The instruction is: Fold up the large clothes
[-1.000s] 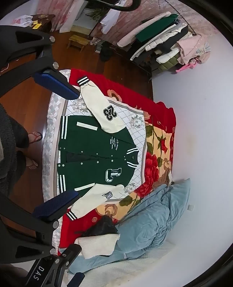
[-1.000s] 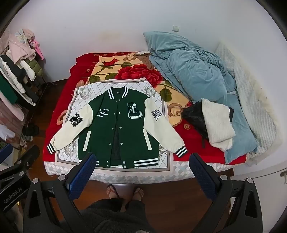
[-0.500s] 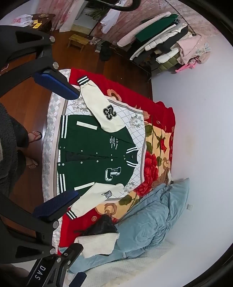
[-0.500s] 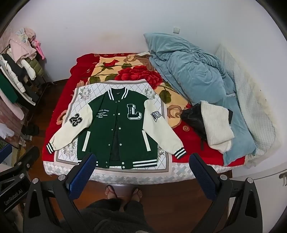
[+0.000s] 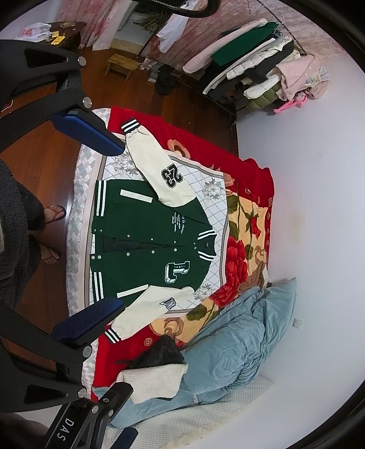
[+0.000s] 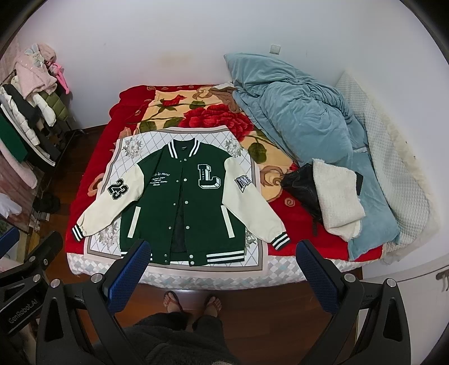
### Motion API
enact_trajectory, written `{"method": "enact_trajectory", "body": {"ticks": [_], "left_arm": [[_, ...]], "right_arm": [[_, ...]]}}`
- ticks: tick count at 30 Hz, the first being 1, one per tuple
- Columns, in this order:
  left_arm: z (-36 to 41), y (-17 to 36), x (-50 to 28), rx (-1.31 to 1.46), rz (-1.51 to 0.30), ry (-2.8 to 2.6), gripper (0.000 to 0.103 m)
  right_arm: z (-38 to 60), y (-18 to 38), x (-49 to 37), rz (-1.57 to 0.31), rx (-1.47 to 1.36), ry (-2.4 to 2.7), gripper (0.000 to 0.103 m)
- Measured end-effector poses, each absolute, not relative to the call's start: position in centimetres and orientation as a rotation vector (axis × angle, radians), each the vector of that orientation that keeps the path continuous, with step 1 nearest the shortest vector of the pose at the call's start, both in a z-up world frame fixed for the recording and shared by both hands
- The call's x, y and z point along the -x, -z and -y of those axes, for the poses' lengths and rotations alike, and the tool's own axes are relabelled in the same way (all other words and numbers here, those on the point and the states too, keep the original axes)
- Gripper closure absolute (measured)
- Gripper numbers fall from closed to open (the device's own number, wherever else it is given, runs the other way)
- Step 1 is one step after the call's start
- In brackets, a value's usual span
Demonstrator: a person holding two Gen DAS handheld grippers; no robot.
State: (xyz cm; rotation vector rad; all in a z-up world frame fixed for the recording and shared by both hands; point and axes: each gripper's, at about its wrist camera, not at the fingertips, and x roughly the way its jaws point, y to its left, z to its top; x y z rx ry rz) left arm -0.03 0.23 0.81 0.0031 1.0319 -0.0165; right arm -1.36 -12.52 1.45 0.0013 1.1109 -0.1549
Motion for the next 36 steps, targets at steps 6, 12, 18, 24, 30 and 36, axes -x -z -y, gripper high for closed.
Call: {"method": "enact_trajectory", "body": {"ticks": [6,12,18,24,30,36], "left_arm": [[0.2,-0.7,0.0,-0.001,-1.028,0.011,0.000],[0.6,-1.2,-0.1,0.004,-1.028,0.012,0.000],[0.3,-0.8,0.0,0.000,-1.026,0.011,0.000],[0.8,-1.4,-0.2,0.000,-1.024,0.009,0.000],[0.4,-0.9,0.0,-0.001,-1.025,0.014,0.000],[0.6,-1.2,-0.1,0.000,-1.021,0.011,0.000]], "right_arm": [[12.6,-1.6,1.4,-1.111,-0.003,0.153,0.000],[12.7,-1.7,1.2,-1.109,-0.001,0.153,0.000],[12.5,-1.5,1.4,-1.108,0.002,0.153,0.000],[12.3,-2.3,1.6,-1.105,0.005,0.148,0.000],[12.3,-2.4,1.6,-1.103,0.006,0.149,0.000],[12.3,-2.6,1.5,-1.102,0.008,0.150,0.000]]}}
